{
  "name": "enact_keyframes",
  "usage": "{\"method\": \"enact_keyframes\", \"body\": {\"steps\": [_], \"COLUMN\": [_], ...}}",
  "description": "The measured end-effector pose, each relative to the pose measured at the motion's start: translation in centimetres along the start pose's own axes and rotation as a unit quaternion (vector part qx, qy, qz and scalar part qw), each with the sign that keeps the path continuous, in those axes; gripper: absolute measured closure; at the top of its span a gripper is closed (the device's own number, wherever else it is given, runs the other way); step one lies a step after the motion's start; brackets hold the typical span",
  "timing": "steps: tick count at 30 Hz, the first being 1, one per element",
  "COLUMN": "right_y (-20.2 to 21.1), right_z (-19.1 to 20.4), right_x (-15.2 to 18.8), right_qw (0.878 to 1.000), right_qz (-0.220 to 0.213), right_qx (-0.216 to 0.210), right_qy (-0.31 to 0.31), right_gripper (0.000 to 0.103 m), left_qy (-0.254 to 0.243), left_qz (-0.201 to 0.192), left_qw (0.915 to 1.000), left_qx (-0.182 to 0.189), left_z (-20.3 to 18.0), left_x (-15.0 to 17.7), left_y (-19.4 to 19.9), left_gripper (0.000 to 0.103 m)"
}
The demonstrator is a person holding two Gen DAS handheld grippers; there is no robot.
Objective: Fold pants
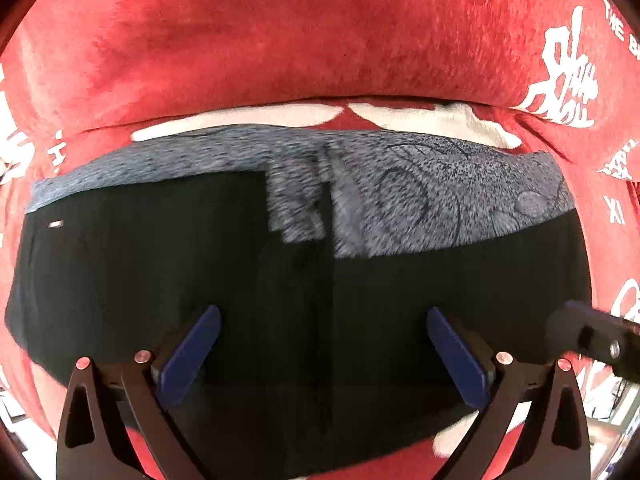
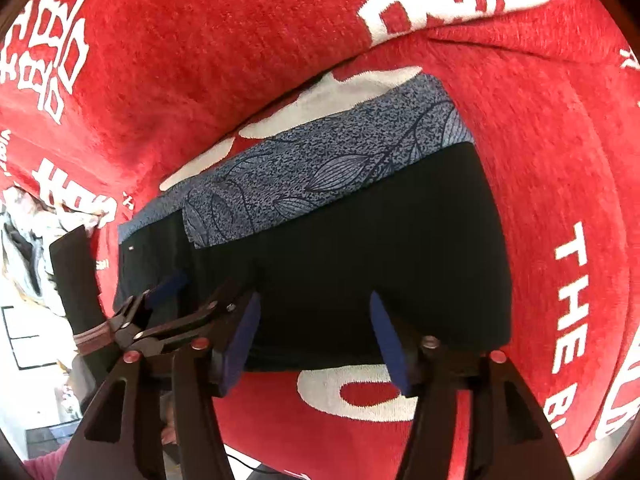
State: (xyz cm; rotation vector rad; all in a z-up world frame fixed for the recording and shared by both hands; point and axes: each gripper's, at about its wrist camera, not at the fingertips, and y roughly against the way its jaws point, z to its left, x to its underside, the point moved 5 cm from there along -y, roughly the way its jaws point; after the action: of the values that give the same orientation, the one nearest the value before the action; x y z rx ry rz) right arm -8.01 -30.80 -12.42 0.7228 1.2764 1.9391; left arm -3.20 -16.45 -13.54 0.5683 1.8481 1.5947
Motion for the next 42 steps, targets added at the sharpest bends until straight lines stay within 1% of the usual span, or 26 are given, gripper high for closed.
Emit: {"method": "enact_keyframes", "body": {"steps": [2, 4, 5, 9, 11, 13, 14, 16, 18, 20, 22, 27, 31, 34, 39, 42], "right_y": [0.0, -0.3, -0.6, -2.7, -4.4, -6.6, -8.1, -8.2, -7.8, -7.6, -7.2, -5.8, -4.7, -4.9, -5.7, -6.7], "right_z": [1.0, 2.5, 3.5, 7.7, 9.4, 10.4, 11.0, 12.1, 13.4, 13.7, 13.2, 11.3, 10.5, 11.4, 13.1, 14.0], "right_x": [-0.1, -0.6, -0.9, -2.7, -3.5, -3.7, -3.3, -2.7, -1.3, 0.0, 0.9, 2.8, 3.6, 3.8, 4.0, 4.3], "right_qw": [1.000, 0.999, 0.998, 0.993, 0.992, 0.992, 0.991, 0.984, 0.976, 0.974, 0.974, 0.979, 0.980, 0.977, 0.968, 0.966], "right_qz": [-0.001, -0.002, -0.004, -0.021, -0.026, -0.012, 0.013, 0.010, 0.021, 0.042, 0.049, 0.053, 0.059, 0.062, 0.061, 0.066], "right_qx": [0.014, 0.019, 0.021, 0.027, 0.021, 0.021, 0.027, 0.059, 0.058, 0.041, 0.045, 0.063, 0.075, 0.086, 0.109, 0.113], "right_qy": [0.022, 0.048, 0.062, 0.111, 0.121, 0.126, 0.133, 0.171, 0.209, 0.218, 0.216, 0.187, 0.176, 0.185, 0.217, 0.225], "right_gripper": [0.041, 0.041, 0.041, 0.042, 0.042, 0.042, 0.041, 0.040, 0.038, 0.038, 0.038, 0.037, 0.031, 0.029, 0.025, 0.024], "left_qy": [-0.001, 0.009, 0.015, 0.045, 0.057, 0.060, 0.059, 0.061, 0.065, 0.069, 0.076, 0.085, 0.086, 0.094, 0.107, 0.114], "left_qz": [-0.008, -0.008, -0.006, 0.013, 0.020, 0.022, 0.023, 0.024, 0.030, 0.040, 0.044, 0.047, 0.045, 0.043, 0.042, 0.044], "left_qw": [0.9999, 0.9998, 0.9997, 0.9978, 0.9968, 0.9963, 0.9962, 0.9962, 0.9958, 0.9948, 0.9940, 0.9934, 0.9935, 0.9929, 0.9915, 0.9913], "left_qx": [-0.010, -0.018, -0.020, -0.046, -0.052, -0.057, -0.060, -0.058, -0.057, -0.064, -0.065, -0.061, -0.059, -0.059, -0.060, -0.051], "left_z": [1.2, 3.2, 4.0, 8.0, 9.5, 10.6, 11.0, 11.8, 12.1, 12.5, 12.9, 13.4, 13.9, 14.4, 15.7, 17.1], "left_x": [0.7, 1.8, 2.2, 3.7, 4.4, 5.1, 5.4, 6.3, 6.8, 7.4, 7.6, 8.2, 8.1, 8.1, 8.1, 8.2], "left_y": [1.1, 2.1, 2.2, 2.7, 2.7, 2.8, 2.9, 3.0, 2.7, 2.2, 2.2, 2.3, 2.1, 2.2, 2.3, 2.2], "left_gripper": [0.000, 0.000, 0.000, 0.000, 0.000, 0.000, 0.000, 0.000, 0.000, 0.000, 0.000, 0.000, 0.000, 0.000, 0.000, 0.000]}}
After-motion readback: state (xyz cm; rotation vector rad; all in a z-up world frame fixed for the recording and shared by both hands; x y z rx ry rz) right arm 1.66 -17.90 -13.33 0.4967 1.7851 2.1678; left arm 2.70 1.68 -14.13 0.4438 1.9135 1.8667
